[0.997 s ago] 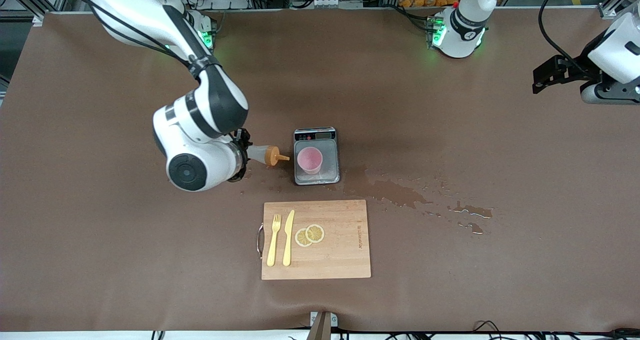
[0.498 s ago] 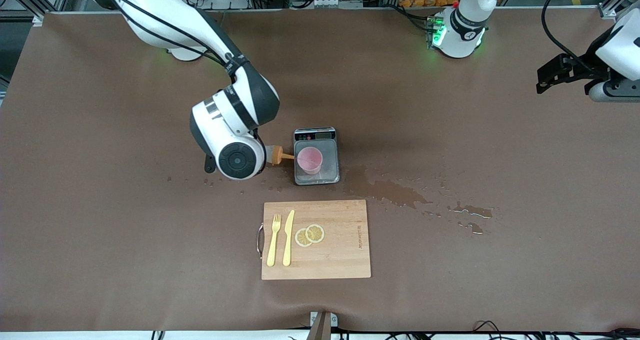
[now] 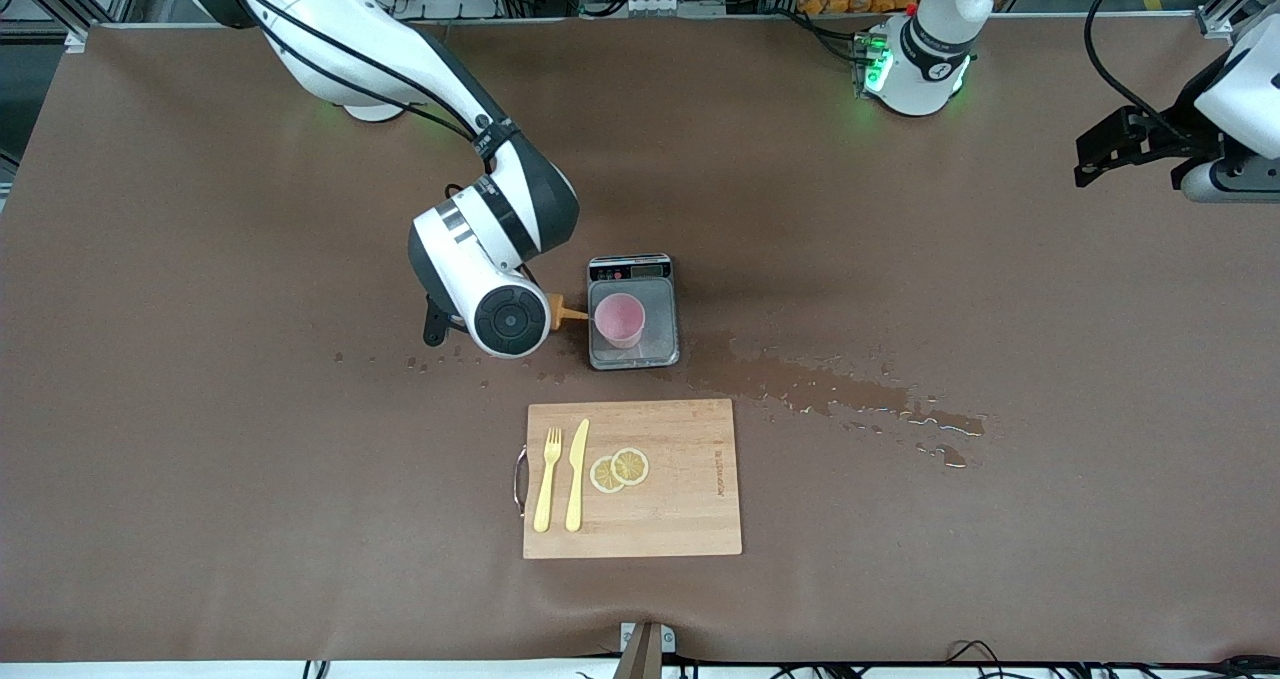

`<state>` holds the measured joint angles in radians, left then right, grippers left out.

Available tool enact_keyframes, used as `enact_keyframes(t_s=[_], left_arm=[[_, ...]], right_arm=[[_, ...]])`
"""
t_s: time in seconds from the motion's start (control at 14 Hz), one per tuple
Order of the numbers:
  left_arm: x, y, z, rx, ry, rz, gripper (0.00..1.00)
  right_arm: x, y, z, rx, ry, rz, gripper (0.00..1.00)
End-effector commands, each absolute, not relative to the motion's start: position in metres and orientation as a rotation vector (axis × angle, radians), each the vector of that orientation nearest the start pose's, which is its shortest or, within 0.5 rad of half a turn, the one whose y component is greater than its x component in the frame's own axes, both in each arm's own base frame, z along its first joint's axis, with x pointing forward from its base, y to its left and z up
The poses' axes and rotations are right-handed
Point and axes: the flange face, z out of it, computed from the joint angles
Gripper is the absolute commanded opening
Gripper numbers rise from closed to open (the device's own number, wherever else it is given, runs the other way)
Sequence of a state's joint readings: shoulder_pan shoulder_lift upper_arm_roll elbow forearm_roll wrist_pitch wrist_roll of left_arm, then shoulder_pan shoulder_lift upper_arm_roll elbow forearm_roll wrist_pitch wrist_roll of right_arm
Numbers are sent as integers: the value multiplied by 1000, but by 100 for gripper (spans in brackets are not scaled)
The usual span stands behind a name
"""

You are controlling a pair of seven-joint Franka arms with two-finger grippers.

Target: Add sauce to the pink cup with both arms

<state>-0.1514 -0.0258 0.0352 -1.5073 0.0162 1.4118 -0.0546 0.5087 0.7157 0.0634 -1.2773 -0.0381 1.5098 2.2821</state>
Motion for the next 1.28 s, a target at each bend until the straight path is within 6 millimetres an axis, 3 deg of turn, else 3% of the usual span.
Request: enact_keyframes(t_s=[0.0, 0.43, 0.57, 0.71, 1.0, 1.21], left_arm=[[525, -62, 661, -3109, 112, 82, 100], [525, -64, 661, -3107, 116, 82, 100], [526, -63, 660, -3105, 113, 84, 100], [526, -63, 660, -3105, 113, 84, 100], [526, -63, 660, -3105, 113, 84, 100], [526, -63, 660, -3104, 113, 84, 100]], right_arm=[[581, 361, 308, -2363, 2742, 75, 23], [602, 328, 331, -2370, 2662, 232, 26], [614, 297, 353, -2351, 2575, 471, 27], [624, 264, 360, -2332, 2504, 671, 28], [642, 203, 382, -2267, 2354, 878, 29], [650, 158, 386, -2214, 2247, 1032, 32]])
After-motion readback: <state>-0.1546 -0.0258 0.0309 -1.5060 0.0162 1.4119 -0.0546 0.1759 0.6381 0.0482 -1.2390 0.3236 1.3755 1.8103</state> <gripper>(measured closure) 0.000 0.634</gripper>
